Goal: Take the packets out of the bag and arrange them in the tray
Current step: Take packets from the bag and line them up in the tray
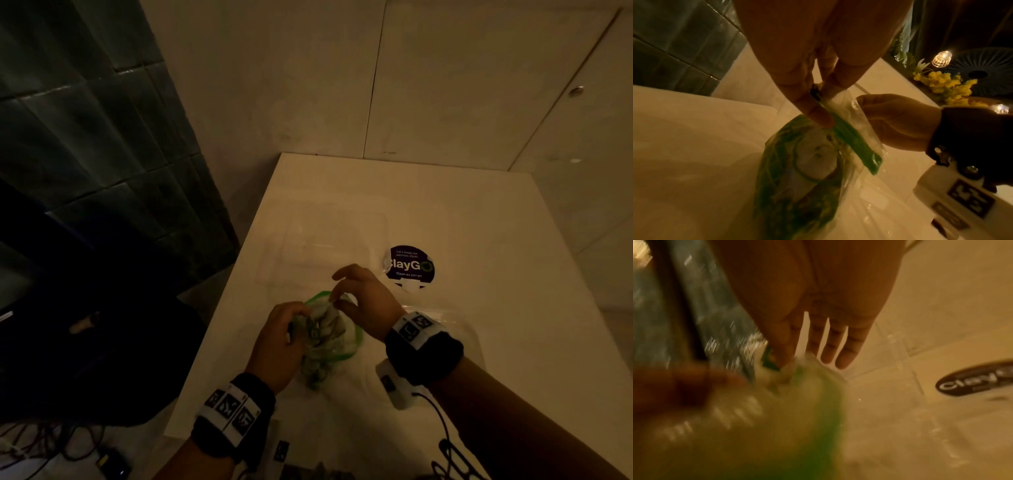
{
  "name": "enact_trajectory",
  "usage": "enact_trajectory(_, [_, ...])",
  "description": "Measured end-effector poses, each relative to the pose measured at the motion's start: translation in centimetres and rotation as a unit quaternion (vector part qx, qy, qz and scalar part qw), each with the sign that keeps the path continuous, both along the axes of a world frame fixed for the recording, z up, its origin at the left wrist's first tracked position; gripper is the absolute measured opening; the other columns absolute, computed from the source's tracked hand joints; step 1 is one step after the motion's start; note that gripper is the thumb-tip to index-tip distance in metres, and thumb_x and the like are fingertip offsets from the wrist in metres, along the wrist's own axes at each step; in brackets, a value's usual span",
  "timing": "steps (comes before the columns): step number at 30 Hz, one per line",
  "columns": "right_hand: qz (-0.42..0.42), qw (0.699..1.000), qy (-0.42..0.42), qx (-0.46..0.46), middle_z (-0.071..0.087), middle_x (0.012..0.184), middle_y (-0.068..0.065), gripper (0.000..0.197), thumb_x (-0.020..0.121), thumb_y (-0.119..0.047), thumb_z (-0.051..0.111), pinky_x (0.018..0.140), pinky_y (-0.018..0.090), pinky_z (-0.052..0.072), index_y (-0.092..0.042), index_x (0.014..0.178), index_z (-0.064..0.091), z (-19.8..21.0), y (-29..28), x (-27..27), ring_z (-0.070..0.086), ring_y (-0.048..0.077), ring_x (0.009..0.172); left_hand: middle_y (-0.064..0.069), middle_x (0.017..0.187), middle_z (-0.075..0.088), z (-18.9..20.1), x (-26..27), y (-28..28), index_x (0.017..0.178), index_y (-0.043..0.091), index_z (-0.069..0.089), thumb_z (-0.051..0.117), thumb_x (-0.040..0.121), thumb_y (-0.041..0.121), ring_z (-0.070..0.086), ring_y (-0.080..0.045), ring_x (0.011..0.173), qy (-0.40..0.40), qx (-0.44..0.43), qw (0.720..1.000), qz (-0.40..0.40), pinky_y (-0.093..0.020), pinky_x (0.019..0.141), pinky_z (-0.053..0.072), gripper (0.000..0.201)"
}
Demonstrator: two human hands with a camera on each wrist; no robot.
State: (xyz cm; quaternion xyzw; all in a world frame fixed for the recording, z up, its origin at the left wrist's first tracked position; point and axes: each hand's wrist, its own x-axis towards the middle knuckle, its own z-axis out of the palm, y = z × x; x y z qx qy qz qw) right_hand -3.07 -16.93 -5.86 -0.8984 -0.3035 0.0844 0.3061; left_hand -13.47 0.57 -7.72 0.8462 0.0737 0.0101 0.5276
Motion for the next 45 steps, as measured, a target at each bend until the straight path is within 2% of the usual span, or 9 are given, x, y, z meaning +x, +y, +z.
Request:
enact_trajectory(6, [-0.076, 0.911, 0.291, 0.281, 0.069, 0.081, 0.007, 0.01, 0.087, -0.002, 0.063, 0.065, 0.027, 0.054, -0.01, 0.081, 0.064, 3.9, -3.3, 0.3, 0.065, 0.016, 0.072, 0.01, 0.128, 0.048, 0.2, -0.4, -1.5, 0.108, 0.033, 0.053, 0.053, 0.085, -0.006, 0.05, -0.016, 0.118, 0.019, -0.027, 0.999, -0.018, -0.039, 0.092, 0.053, 0.046])
enact_trajectory(8, [-0.072, 0.906, 0.313, 0.277, 0.069, 0.076, 0.013, 0.005, 0.087, -0.002, 0.063, 0.058, 0.026, 0.054, -0.005, 0.083, 0.064, 5.2, -5.1, 0.4, 0.066, 0.02, 0.067, 0.006, 0.131, 0.044, 0.9, -0.5, -2.7, 0.11, 0.039, 0.046, 0.058, 0.083, 0.02, 0.044, -0.02, 0.123, 0.046, 0.019, 0.998, -0.026, -0.037, 0.097, 0.047, 0.035])
enact_trajectory(11, [-0.035, 0.925, 0.311, 0.218, 0.071, 0.08, 0.018, 0.004, 0.088, -0.004, 0.063, 0.058, 0.03, 0.055, -0.003, 0.09, 0.066, 6.2, -7.1, -0.1, 0.068, 0.022, 0.069, 0.003, 0.134, 0.042, 2.4, -0.8, -4.4, 0.121, 0.033, 0.05, 0.045, 0.073, 0.056, 0.032, -0.019, 0.125, -0.043, 0.182, 0.982, 0.0, -0.032, 0.1, 0.036, 0.054])
enact_trajectory(14, [-0.007, 0.935, 0.303, 0.185, 0.072, 0.083, 0.021, 0.004, 0.087, -0.006, 0.064, 0.061, 0.032, 0.057, -0.007, 0.089, 0.067, 7.0, -8.2, -1.0, 0.069, 0.023, 0.072, 0.008, 0.116, 0.055, 5.0, -0.7, -7.3, 0.116, 0.027, 0.06, 0.05, 0.077, 0.06, 0.046, -0.008, 0.106, -0.099, 0.146, 0.984, 0.001, -0.014, 0.087, 0.037, 0.052])
enact_trajectory(18, [-0.02, 0.945, 0.281, 0.163, 0.071, 0.078, 0.013, 0.005, 0.086, -0.003, 0.063, 0.063, 0.036, 0.06, -0.006, 0.087, 0.068, 7.5, -9.7, -2.1, 0.07, 0.021, 0.069, -0.001, 0.076, 0.067, 6.3, -0.3, -11.1, 0.088, 0.015, 0.069, 0.067, 0.078, 0.044, 0.063, -0.014, 0.071, -0.065, 0.0, 0.998, 0.002, -0.033, 0.065, 0.053, 0.03])
enact_trajectory(22, [-0.049, 0.967, 0.218, 0.123, 0.07, 0.073, 0.004, 0.009, 0.086, -0.007, 0.064, 0.061, 0.027, 0.058, -0.013, 0.085, 0.071, 7.3, -11.8, -3.0, 0.065, 0.01, 0.063, -0.002, 0.061, 0.058, 5.6, 0.1, -12.9, 0.069, 0.012, 0.064, 0.072, 0.081, 0.022, 0.05, -0.007, 0.056, -0.038, -0.002, 0.998, 0.041, -0.025, 0.058, 0.043, 0.018])
enact_trajectory(27, [-0.07, 0.988, 0.136, 0.026, 0.063, 0.075, -0.019, 0.008, 0.085, -0.022, 0.067, 0.067, 0.005, 0.041, -0.022, 0.089, 0.074, 6.2, -16.2, -2.8, 0.057, -0.008, 0.069, 0.004, 0.068, 0.063, 4.5, -0.2, -15.7, 0.079, 0.02, 0.066, 0.067, 0.084, 0.031, 0.058, -0.008, 0.065, -0.009, 0.066, 0.998, -0.006, -0.029, 0.064, 0.05, 0.013])
enact_trajectory(35, [-0.11, 0.952, 0.113, -0.263, 0.055, 0.114, 0.004, 0.022, 0.09, -0.037, 0.059, 0.093, 0.03, 0.039, -0.025, 0.102, 0.072, 1.0, -23.6, 2.7, 0.043, 0.025, 0.11, 0.011, 0.072, 0.06, 3.5, -2.6, -16.8, 0.084, 0.035, 0.061, 0.057, 0.085, 0.039, 0.054, -0.012, 0.063, -0.059, 0.103, 0.993, -0.01, -0.032, 0.06, 0.049, 0.006])
enact_trajectory(45, [-0.078, 0.954, 0.042, -0.287, 0.051, 0.113, 0.001, 0.017, 0.089, -0.036, 0.058, 0.086, 0.032, 0.043, -0.028, 0.099, 0.07, -1.3, -23.4, 3.9, 0.041, 0.022, 0.105, 0.01, 0.085, 0.066, 4.2, -4.6, -13.6, 0.092, 0.031, 0.063, 0.05, 0.083, 0.043, 0.062, -0.003, 0.079, -0.116, 0.119, 0.985, 0.043, -0.025, 0.069, 0.052, 0.019])
